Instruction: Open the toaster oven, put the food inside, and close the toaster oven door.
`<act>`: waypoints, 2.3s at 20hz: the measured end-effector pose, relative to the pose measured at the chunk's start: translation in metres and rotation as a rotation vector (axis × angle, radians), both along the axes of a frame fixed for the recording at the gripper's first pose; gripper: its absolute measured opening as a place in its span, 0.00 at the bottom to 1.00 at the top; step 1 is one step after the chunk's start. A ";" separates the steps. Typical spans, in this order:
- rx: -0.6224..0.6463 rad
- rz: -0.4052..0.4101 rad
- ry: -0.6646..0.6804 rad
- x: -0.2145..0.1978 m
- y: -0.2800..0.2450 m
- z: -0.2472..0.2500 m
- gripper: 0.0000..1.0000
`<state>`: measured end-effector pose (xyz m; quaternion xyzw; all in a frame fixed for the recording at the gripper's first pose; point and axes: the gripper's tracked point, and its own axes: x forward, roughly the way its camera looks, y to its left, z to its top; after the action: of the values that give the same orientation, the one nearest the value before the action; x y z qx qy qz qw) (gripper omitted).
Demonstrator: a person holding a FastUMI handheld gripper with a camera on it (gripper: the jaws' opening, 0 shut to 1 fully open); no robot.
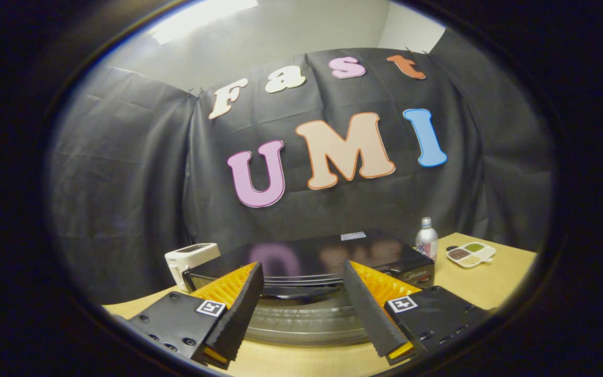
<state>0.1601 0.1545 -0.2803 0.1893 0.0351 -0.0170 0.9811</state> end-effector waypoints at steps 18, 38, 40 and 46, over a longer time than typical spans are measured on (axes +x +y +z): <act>-0.068 -0.079 -0.054 0.005 0.014 -0.004 0.97; -0.086 -0.025 0.017 -0.109 0.037 -0.037 0.97; -0.082 -0.012 0.036 -0.116 0.038 -0.043 0.97; -0.068 0.026 0.130 -0.133 0.045 -0.064 0.97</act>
<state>0.0267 0.1992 -0.3440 0.1538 0.1007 -0.0180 0.9828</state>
